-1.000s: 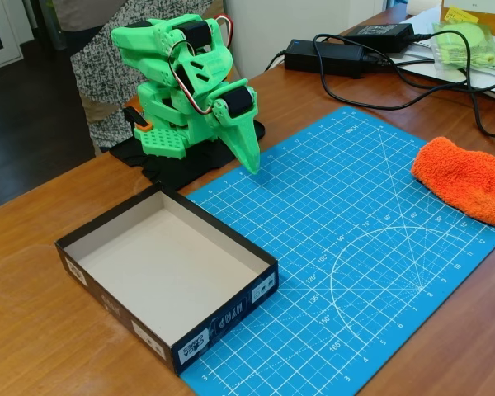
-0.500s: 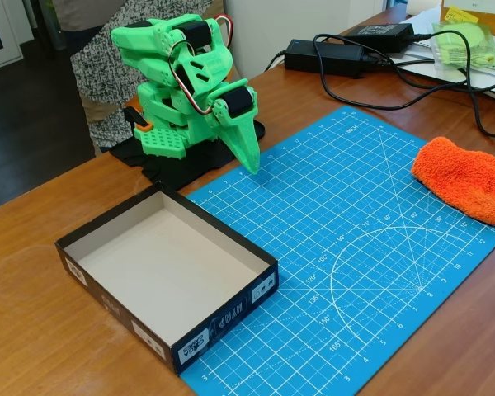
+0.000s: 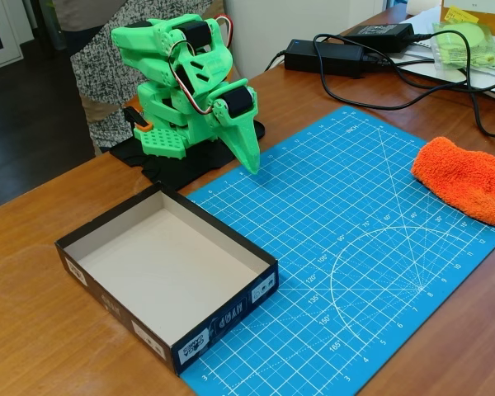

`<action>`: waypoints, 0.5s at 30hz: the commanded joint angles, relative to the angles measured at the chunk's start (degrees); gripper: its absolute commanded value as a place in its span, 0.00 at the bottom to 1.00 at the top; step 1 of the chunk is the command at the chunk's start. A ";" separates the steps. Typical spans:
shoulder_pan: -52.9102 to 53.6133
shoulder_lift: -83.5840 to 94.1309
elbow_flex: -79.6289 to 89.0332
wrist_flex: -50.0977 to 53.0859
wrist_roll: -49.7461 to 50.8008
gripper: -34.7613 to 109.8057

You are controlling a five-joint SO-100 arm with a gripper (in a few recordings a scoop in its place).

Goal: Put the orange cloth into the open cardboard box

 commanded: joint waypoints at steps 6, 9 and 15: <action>0.97 0.79 -1.58 0.18 0.35 0.24; 1.93 0.79 -1.23 -1.14 -1.49 0.26; -7.38 0.70 -6.15 1.49 -11.07 0.28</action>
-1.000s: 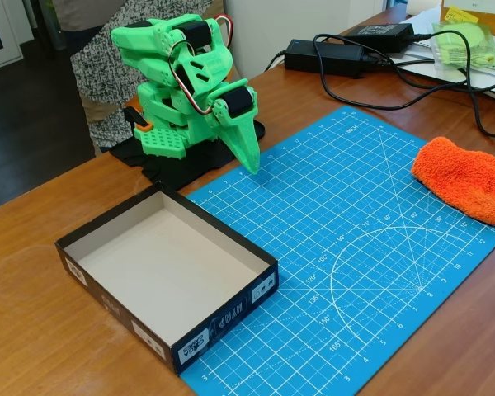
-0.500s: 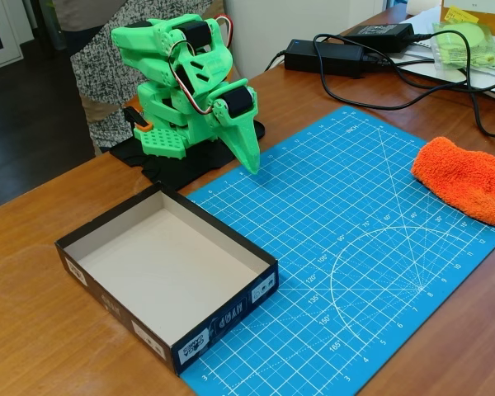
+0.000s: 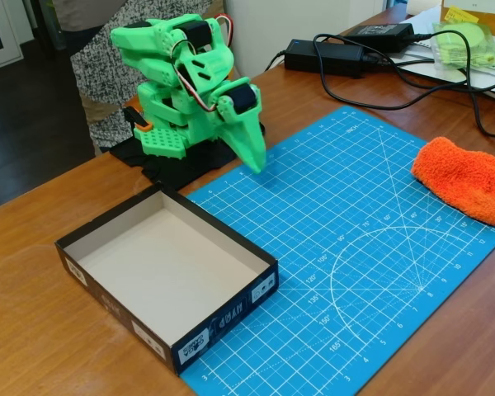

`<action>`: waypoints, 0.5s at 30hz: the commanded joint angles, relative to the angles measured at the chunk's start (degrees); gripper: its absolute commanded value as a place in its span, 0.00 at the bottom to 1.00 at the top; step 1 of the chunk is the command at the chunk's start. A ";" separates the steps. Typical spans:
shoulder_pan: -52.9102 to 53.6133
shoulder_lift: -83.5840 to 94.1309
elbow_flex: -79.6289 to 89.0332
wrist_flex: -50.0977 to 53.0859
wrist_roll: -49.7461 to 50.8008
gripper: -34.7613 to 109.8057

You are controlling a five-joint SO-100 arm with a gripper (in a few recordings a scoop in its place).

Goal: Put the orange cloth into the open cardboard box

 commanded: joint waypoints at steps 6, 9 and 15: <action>-10.28 -6.33 -20.30 5.10 -3.96 0.29; -12.13 -25.31 -32.08 3.87 -4.31 0.29; -15.73 -60.03 -54.84 1.58 -6.06 0.34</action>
